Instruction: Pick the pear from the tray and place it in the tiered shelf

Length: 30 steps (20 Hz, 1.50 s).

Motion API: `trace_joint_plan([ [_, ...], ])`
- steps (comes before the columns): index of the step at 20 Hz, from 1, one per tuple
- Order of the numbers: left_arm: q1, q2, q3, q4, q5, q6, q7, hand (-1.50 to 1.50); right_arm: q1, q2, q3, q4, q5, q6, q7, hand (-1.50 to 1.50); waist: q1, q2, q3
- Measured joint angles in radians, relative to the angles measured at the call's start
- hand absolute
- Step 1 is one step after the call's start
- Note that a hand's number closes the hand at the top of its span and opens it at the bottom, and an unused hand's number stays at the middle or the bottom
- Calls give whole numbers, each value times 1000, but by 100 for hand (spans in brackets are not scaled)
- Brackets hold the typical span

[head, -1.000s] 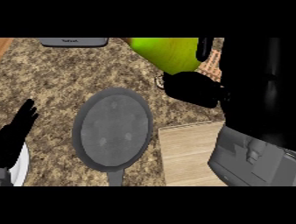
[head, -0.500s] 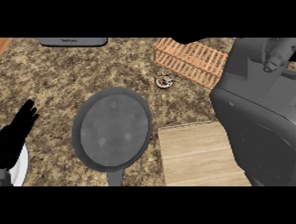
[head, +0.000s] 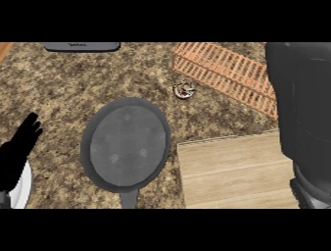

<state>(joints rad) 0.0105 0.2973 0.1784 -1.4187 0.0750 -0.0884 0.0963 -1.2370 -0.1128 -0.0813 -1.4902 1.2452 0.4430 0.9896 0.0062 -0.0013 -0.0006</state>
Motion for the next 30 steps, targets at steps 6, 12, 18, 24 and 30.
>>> trace_joint_plan([
  [6,5,-2,9,2,-5,-5,-16,0,21,-23,-57,87,13,-66,-33,150,2,2,0],
  [12,-24,-3,10,6,-9,-3,16,0,45,-54,-116,218,7,-192,-73,150,4,3,0],
  [18,5,-18,5,-8,-20,-3,0,0,79,-78,-156,301,22,-293,-59,-150,6,3,0],
  [24,4,-19,14,-10,-23,-6,3,0,114,-122,-163,346,-15,-337,-132,-150,2,2,1],
  [30,-12,-8,31,-13,-13,-17,18,0,135,-98,-188,306,-73,-427,-145,-150,0,1,0],
])
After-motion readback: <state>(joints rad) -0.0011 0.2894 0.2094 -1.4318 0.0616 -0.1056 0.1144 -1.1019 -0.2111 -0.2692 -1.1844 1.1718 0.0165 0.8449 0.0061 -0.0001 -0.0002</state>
